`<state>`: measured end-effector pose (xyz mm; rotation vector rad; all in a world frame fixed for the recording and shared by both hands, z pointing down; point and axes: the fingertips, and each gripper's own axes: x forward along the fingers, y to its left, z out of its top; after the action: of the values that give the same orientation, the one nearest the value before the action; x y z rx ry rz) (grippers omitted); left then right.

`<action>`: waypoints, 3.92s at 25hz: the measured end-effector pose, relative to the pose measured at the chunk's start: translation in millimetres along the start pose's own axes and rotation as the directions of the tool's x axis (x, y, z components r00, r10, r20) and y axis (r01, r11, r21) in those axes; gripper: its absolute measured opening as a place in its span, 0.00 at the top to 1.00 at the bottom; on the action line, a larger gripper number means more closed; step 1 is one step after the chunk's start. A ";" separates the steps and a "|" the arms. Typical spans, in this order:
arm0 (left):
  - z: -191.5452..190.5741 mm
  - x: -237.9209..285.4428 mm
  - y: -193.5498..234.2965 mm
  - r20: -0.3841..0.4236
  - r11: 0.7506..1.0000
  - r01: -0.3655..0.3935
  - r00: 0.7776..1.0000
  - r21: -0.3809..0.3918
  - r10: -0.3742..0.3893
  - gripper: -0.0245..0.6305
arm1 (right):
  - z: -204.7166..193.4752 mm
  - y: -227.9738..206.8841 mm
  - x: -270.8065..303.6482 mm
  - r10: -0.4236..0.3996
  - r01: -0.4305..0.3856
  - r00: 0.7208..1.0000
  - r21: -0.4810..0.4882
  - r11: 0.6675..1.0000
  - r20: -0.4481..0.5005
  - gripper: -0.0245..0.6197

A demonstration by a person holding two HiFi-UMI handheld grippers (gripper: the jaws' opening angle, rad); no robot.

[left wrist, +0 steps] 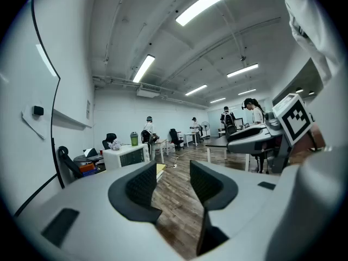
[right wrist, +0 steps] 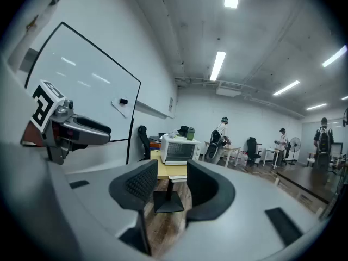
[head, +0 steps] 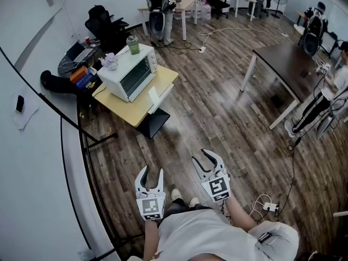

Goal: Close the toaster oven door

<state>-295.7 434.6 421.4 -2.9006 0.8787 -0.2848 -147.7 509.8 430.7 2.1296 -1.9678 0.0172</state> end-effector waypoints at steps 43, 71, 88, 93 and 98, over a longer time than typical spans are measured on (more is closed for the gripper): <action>4.1 213.5 110.7 0.036 0.992 0.128 0.991 -0.013 -0.127 0.70 | 12.0 -73.8 210.6 -0.074 0.075 0.996 0.007 0.997 -0.043 0.65; 4.8 347.0 162.2 -0.020 0.998 -0.003 1.000 -0.055 0.002 0.70 | 4.7 -166.7 338.3 0.040 -0.040 0.998 0.008 0.999 -0.049 0.65; 24.8 410.1 157.0 -0.039 0.990 -0.134 0.990 -0.051 0.132 0.70 | 4.9 -214.9 402.4 0.210 -0.210 0.978 0.000 0.978 -0.020 0.65; 21.7 423.4 158.2 -0.049 0.986 -0.159 0.987 -0.054 0.156 0.70 | 3.7 -222.6 417.6 0.238 -0.238 0.971 -0.007 0.971 -0.021 0.65; 17.8 434.4 161.4 -0.061 0.982 -0.180 0.982 -0.061 0.176 0.69 | 1.0 -226.9 433.3 0.261 -0.261 0.965 -0.001 0.965 -0.018 0.65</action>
<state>-24.5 59.1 445.3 -2.8594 1.1695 -0.3270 115.4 99.0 465.8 1.8449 -2.2213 0.0786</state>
